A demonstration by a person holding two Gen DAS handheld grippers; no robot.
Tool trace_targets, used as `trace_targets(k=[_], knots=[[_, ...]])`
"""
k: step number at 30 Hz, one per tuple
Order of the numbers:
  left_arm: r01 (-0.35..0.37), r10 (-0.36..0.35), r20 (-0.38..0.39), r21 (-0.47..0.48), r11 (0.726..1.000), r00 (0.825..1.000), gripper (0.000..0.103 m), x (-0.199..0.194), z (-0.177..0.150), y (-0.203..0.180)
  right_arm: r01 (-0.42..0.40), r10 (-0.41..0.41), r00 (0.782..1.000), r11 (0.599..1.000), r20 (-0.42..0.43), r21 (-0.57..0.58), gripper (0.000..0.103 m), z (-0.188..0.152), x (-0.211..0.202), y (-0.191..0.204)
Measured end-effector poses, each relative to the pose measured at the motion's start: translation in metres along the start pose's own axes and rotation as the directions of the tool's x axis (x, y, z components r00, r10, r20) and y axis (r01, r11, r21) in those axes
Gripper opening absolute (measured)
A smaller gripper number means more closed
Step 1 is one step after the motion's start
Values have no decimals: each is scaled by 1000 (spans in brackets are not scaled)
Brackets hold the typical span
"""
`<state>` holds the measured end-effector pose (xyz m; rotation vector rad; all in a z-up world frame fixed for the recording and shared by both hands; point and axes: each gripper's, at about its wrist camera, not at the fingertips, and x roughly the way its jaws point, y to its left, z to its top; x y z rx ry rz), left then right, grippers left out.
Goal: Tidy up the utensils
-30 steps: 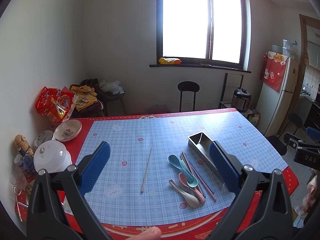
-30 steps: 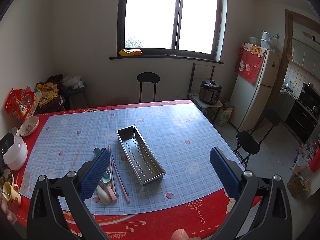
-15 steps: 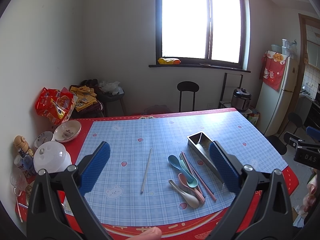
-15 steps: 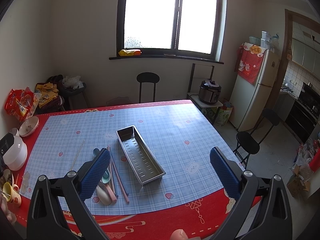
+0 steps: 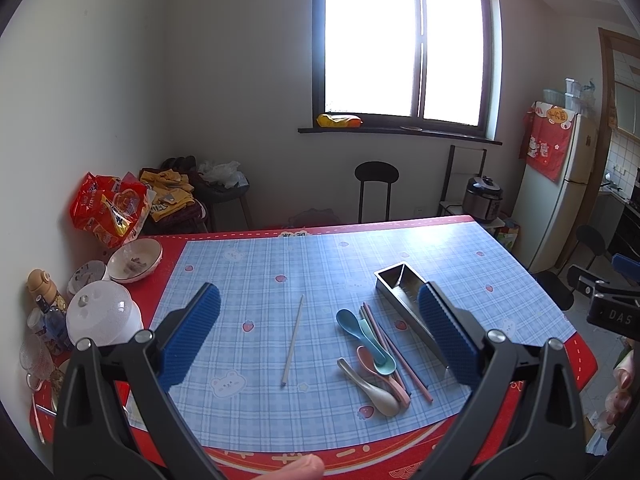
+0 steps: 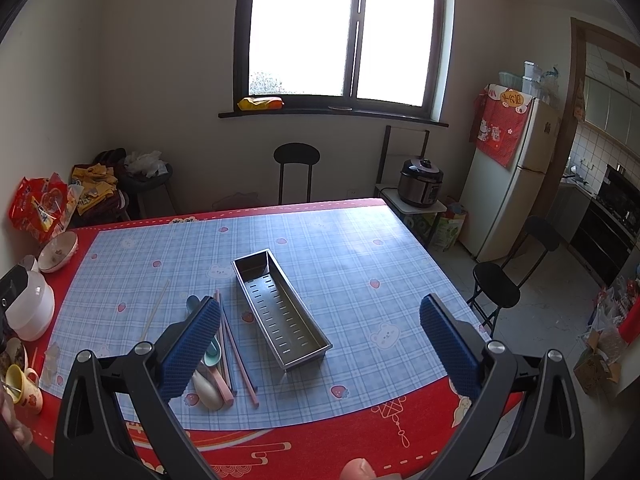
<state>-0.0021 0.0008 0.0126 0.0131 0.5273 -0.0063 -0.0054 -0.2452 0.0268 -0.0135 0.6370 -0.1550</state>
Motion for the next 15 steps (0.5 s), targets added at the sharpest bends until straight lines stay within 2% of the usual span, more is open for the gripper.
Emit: trace_targets(k=[6, 12, 15], knots=[[1, -1, -5, -3, 1000, 1000, 98, 7, 2, 4, -23, 23, 1000, 999, -5, 23, 98, -1, 7, -3], [3, -2, 30, -20, 1000, 1000, 98, 17, -3, 12, -128, 127, 991, 991, 30, 40, 98, 5, 26, -8], [4, -5, 36, 22, 1000, 999, 98, 26, -6, 11, -179, 178, 984, 984, 18, 12, 98, 7, 43, -6]])
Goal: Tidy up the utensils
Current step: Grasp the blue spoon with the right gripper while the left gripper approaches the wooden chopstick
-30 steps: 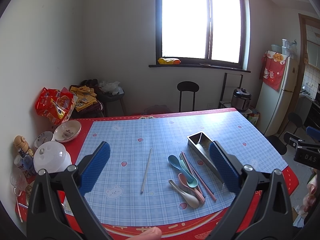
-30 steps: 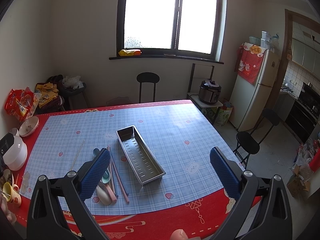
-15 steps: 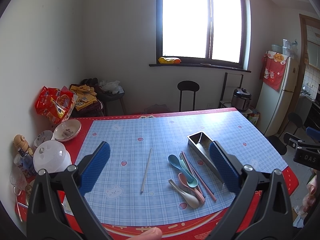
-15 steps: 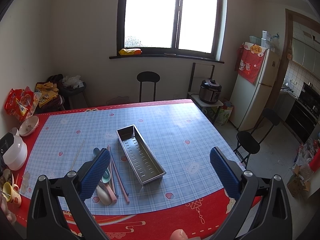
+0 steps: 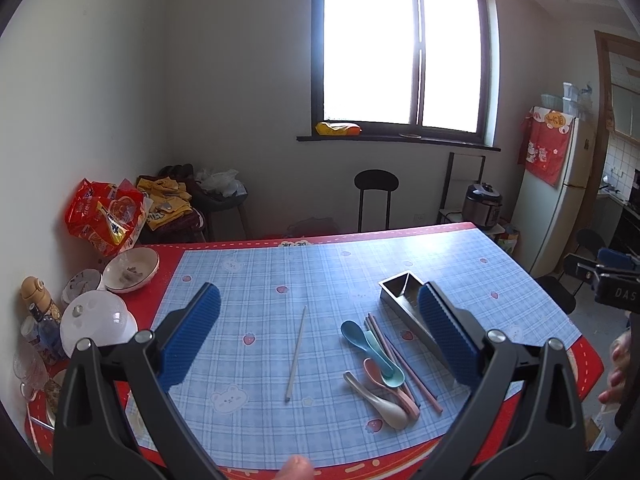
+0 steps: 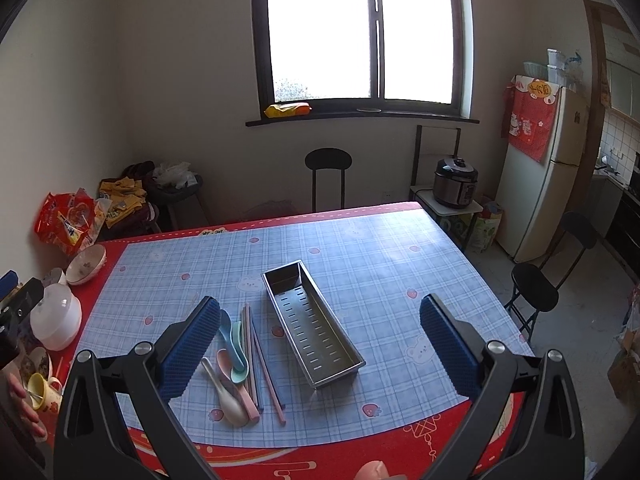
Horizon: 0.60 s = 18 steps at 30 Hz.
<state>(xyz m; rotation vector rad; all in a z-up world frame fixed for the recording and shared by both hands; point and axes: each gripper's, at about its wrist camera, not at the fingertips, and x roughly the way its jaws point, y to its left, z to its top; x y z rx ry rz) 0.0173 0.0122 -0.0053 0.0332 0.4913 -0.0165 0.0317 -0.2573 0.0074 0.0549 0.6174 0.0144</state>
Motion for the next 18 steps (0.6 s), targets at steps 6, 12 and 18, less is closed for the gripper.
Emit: trace_targets(k=[6, 12, 18], knots=[[-5, 5, -31, -5, 1000, 999, 98, 16, -11, 6, -64, 62, 994, 998, -86, -27, 98, -8, 48, -1], [-36, 34, -91, -20, 999, 995, 98, 32, -29, 12, -138, 125, 973, 989, -193, -57, 98, -32, 96, 6], [-84, 74, -188, -46, 995, 979, 98, 58, -51, 11, -252, 214, 937, 961, -277, -112, 98, -53, 131, 24]])
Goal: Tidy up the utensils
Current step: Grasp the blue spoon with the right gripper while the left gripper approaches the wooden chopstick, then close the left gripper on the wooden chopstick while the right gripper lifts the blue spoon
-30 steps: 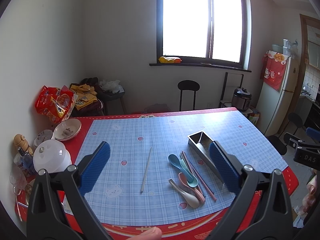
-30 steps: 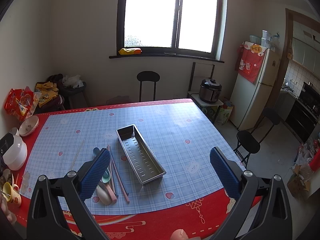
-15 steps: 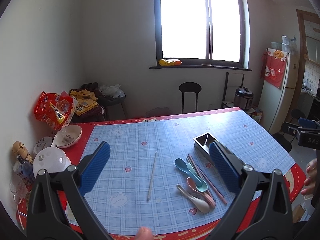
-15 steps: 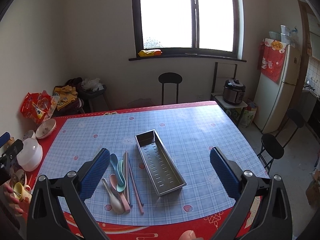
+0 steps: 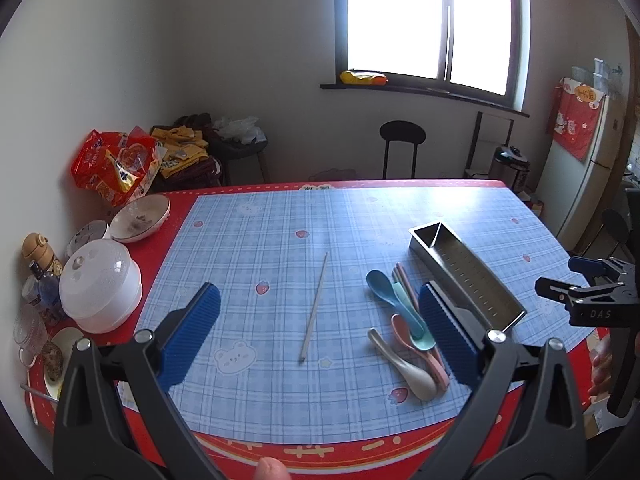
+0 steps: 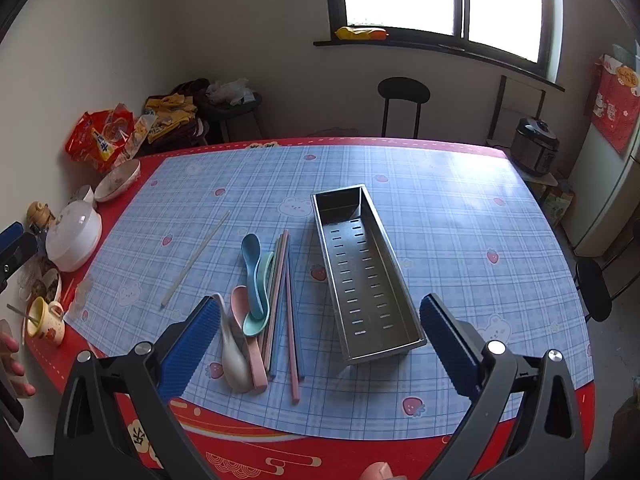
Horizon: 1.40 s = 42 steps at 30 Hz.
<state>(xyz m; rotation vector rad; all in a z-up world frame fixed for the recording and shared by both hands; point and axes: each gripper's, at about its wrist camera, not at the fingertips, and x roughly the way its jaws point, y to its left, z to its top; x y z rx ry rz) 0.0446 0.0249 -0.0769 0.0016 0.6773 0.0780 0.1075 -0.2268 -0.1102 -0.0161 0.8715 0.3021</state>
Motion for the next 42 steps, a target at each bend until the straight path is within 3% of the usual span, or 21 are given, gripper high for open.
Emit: trace_targets(k=[2, 6, 9, 13, 18, 21, 23, 27, 30, 35, 42], knots=[[-5, 4, -45, -16, 1000, 999, 98, 12, -6, -1, -46, 46, 999, 999, -26, -13, 98, 0, 15, 3], [-103, 101, -110, -12, 995, 989, 98, 32, -16, -7, -159, 158, 983, 987, -91, 5, 98, 2, 45, 6], [-148, 144, -128, -27, 989, 981, 98, 42, -21, -5, -200, 199, 970, 980, -140, 6, 98, 4, 64, 12], [-147, 147, -170, 17, 989, 974, 98, 62, -27, -1, -228, 220, 958, 973, -183, -24, 93, 6, 82, 30], [-59, 67, -207, 44, 997, 976, 96, 97, -36, 16, -187, 170, 961, 981, -219, -56, 76, 5, 104, 53], [14, -8, -250, 25, 1000, 968, 66, 126, -37, 34, -145, 128, 961, 988, -247, -54, 65, 5, 119, 61], [58, -55, -259, 3, 998, 964, 63, 144, -38, 45, -140, 120, 955, 989, -271, -56, 54, 3, 129, 67], [135, -133, -286, -11, 991, 949, 44, 177, -41, 62, -133, 103, 946, 988, -308, -78, 33, 2, 153, 80], [159, -159, -302, -25, 987, 940, 36, 196, -45, 71, -146, 119, 933, 988, -340, -54, 20, 2, 173, 86], [201, -206, -331, -50, 978, 921, 35, 217, -53, 74, -107, 87, 925, 994, -369, -36, 15, 5, 201, 92], [214, -222, -352, -64, 975, 909, 35, 233, -56, 76, -23, -6, 927, 997, -376, -75, 16, 6, 222, 99]])
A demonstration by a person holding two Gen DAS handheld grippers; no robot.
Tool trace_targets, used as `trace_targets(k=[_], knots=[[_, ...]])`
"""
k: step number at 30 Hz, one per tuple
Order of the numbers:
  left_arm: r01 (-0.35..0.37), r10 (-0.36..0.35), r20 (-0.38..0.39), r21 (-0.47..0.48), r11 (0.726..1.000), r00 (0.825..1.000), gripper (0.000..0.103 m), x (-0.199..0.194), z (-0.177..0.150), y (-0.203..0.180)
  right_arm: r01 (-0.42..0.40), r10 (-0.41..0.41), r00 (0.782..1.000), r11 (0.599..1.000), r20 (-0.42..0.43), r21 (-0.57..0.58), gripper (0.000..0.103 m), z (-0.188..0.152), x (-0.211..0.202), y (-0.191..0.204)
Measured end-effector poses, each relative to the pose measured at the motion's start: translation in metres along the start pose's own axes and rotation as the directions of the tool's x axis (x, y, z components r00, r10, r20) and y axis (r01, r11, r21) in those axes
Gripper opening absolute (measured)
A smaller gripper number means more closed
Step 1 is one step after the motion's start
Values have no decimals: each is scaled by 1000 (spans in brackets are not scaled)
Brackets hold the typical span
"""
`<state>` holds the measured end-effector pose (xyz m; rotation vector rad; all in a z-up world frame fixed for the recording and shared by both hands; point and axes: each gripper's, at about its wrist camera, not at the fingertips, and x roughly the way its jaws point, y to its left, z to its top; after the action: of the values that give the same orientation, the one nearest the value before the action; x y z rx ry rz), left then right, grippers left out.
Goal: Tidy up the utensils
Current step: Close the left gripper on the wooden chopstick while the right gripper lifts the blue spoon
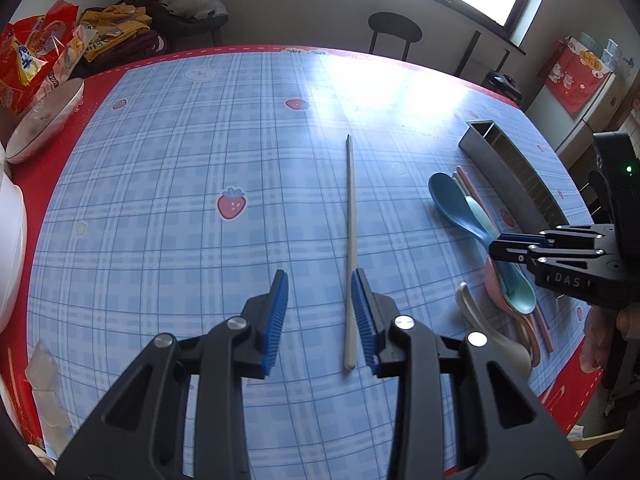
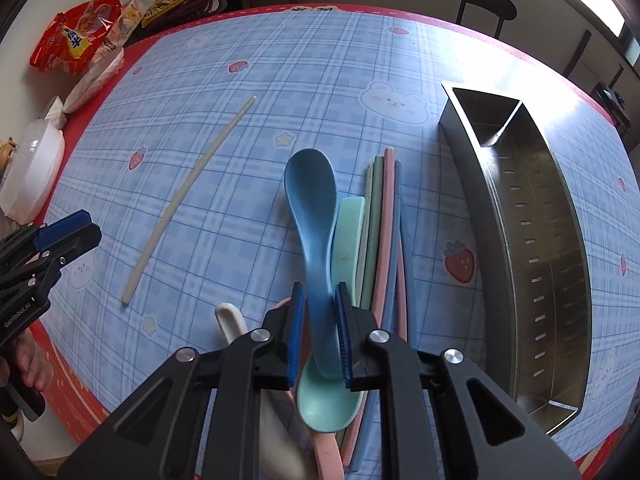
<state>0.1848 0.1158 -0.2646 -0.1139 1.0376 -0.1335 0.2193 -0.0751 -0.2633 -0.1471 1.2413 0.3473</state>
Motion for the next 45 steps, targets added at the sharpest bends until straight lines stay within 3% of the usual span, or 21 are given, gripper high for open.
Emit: trace_targets(k=[9, 11, 24, 33, 35, 37, 39, 45], knots=[[33, -33, -31, 15, 999, 999, 35, 13, 0, -5, 56, -56, 998, 998, 15, -27, 18, 3, 6, 12], [37, -36, -39, 17, 999, 999, 35, 18, 1, -7, 37, -37, 999, 999, 0, -22, 14, 3, 7, 11], [38, -35, -85, 41, 998, 996, 35, 51, 10, -20, -97, 100, 994, 992, -37, 79, 13, 1, 12, 1], [-59, 70, -58, 170, 984, 996, 35, 68, 22, -41, -165, 174, 984, 968, -35, 188, 13, 13, 19, -10], [-80, 91, -59, 177, 981, 994, 31, 67, 22, -40, -157, 166, 986, 971, -35, 182, 13, 17, 20, -8], [-103, 115, -53, 181, 978, 992, 18, 67, 21, -38, -158, 167, 985, 970, -33, 183, 13, 21, 22, -6], [-105, 116, -53, 169, 980, 992, 12, 66, 21, -33, -151, 159, 987, 973, -33, 172, 13, 24, 23, -6], [-89, 98, -73, 126, 988, 992, 11, 58, 13, -22, -117, 121, 990, 992, -73, 55, 7, 28, 25, 15]])
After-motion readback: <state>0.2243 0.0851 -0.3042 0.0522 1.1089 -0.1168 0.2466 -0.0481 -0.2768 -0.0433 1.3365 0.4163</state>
